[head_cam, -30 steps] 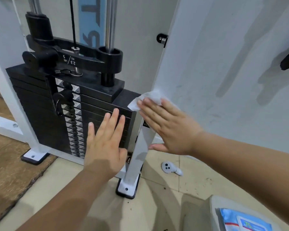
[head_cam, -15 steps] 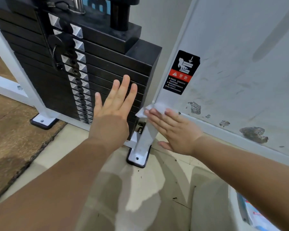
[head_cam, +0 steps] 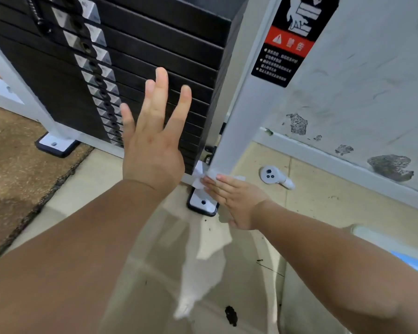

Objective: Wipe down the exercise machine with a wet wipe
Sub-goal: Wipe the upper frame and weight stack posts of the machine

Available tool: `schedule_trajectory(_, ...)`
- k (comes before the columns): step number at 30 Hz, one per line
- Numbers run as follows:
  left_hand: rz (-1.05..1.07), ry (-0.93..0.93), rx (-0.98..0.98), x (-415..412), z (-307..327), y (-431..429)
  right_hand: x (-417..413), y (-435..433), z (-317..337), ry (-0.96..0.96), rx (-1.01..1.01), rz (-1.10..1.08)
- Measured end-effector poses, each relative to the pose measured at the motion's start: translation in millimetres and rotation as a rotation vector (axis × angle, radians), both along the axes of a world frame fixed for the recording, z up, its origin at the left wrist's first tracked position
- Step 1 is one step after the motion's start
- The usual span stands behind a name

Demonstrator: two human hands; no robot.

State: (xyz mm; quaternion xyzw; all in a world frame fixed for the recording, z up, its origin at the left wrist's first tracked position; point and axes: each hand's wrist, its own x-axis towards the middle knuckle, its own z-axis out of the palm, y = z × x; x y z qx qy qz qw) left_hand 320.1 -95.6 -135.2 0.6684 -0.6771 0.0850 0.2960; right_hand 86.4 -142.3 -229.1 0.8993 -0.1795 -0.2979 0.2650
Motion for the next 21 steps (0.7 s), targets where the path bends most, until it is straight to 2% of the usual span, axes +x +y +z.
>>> schedule_trajectory(2, -0.009, 0.023, 0.01, 0.6, 2.4, 0.1, 8.7, 2.6, -17.4, 0.113, 0.132, -0.096)
schedule_trajectory(4, -0.023, 0.038, 0.021, 2.6, 3.3, 1.2, 16.6, 4.5, -28.6, 0.179, 0.143, -0.13)
schedule_trajectory(9, -0.05, 0.07, 0.054, 4.4, 5.6, 2.1, 18.0, 8.8, -18.8, 0.193, -0.027, -0.05)
schedule_trajectory(12, -0.038, 0.065, 0.053, 3.3, 5.1, 1.5, 13.0, 8.9, -0.5, 0.062, -0.147, -0.012)
schedule_trajectory(14, -0.034, 0.061, 0.059, 2.9, 4.8, 1.3, 13.1, 7.9, 4.4, 0.051, -0.19, -0.029)
schedule_trajectory(17, -0.028, 0.051, 0.075, 3.2, 5.4, 1.6, 21.4, 4.7, -16.4, 0.157, -0.199, -0.026)
schedule_trajectory(21, -0.026, 0.034, 0.098, 5.8, 7.5, 2.9, 38.5, 0.3, -57.1, 0.412, -0.194, 0.031)
